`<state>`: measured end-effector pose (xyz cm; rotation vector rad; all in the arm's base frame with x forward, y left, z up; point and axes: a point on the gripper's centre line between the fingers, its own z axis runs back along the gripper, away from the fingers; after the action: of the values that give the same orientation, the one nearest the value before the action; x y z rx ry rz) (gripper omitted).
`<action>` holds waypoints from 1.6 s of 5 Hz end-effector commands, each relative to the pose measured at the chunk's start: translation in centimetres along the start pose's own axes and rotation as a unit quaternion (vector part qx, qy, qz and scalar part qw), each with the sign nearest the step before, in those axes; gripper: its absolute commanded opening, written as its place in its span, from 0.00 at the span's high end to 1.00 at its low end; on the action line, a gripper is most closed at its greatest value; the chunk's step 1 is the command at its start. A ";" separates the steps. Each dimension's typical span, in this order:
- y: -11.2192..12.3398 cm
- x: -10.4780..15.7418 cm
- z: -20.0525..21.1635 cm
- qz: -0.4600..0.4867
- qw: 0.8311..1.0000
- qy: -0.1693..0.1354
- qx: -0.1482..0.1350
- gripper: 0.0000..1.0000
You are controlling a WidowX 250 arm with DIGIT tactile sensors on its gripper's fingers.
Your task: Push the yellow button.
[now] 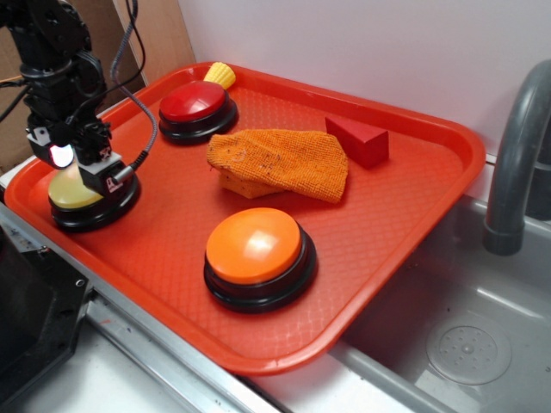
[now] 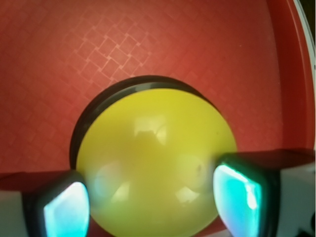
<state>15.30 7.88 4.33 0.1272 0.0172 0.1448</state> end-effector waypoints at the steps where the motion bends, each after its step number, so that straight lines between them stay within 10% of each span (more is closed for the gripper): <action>1: 0.5 0.2 -0.6 0.006 0.999 -0.015 0.032 0.00; 4: 2.4 -0.3 5.6 0.018 0.996 -0.074 -0.043 0.00; 5: 3.0 -1.4 7.7 0.048 0.995 -0.049 -0.067 0.00; 8: 2.8 -0.3 8.8 0.042 0.998 -0.034 -0.038 0.00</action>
<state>14.12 8.98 12.23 0.0359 -0.0192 0.2313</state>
